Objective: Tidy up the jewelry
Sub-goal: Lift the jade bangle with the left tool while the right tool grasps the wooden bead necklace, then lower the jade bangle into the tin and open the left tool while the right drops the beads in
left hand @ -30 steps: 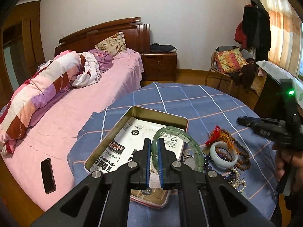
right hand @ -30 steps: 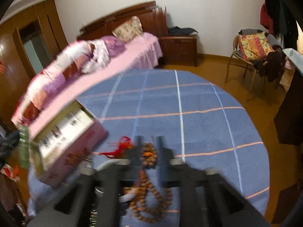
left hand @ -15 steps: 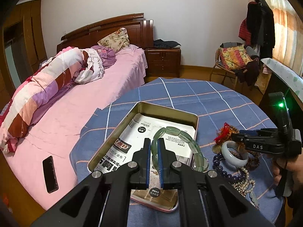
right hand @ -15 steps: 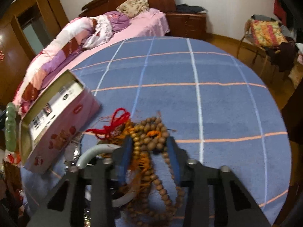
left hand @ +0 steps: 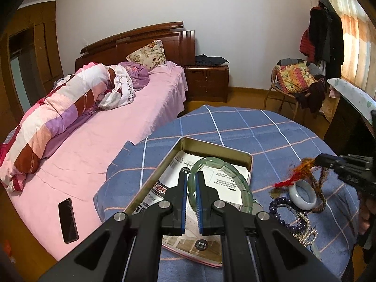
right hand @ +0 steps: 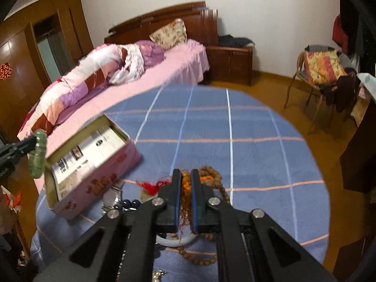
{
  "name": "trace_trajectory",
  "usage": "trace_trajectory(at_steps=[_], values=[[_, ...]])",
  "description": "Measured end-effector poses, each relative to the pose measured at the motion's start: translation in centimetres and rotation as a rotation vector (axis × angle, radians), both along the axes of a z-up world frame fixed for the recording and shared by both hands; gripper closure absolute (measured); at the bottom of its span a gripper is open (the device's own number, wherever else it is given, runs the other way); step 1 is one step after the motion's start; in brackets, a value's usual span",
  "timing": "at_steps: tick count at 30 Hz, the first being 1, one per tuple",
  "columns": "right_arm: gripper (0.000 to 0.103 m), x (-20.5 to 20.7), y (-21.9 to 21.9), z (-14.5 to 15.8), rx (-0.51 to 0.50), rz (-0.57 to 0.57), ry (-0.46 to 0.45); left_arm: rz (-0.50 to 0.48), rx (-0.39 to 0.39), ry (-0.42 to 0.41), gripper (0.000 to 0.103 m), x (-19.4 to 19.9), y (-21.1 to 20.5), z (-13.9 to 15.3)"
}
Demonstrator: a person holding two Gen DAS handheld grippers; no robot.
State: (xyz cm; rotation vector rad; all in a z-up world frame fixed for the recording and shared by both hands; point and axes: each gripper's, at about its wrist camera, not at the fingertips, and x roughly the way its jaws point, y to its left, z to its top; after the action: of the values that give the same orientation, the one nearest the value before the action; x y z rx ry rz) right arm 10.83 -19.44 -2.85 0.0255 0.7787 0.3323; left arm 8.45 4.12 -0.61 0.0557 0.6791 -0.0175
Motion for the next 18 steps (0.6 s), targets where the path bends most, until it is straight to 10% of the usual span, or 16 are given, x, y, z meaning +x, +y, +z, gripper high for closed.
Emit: trace_trajectory(at_steps=[18], values=[[0.093,-1.4,3.2,7.4,-0.01,0.055,-0.191,0.015,0.019,-0.055,0.097,0.6,1.2,2.0]])
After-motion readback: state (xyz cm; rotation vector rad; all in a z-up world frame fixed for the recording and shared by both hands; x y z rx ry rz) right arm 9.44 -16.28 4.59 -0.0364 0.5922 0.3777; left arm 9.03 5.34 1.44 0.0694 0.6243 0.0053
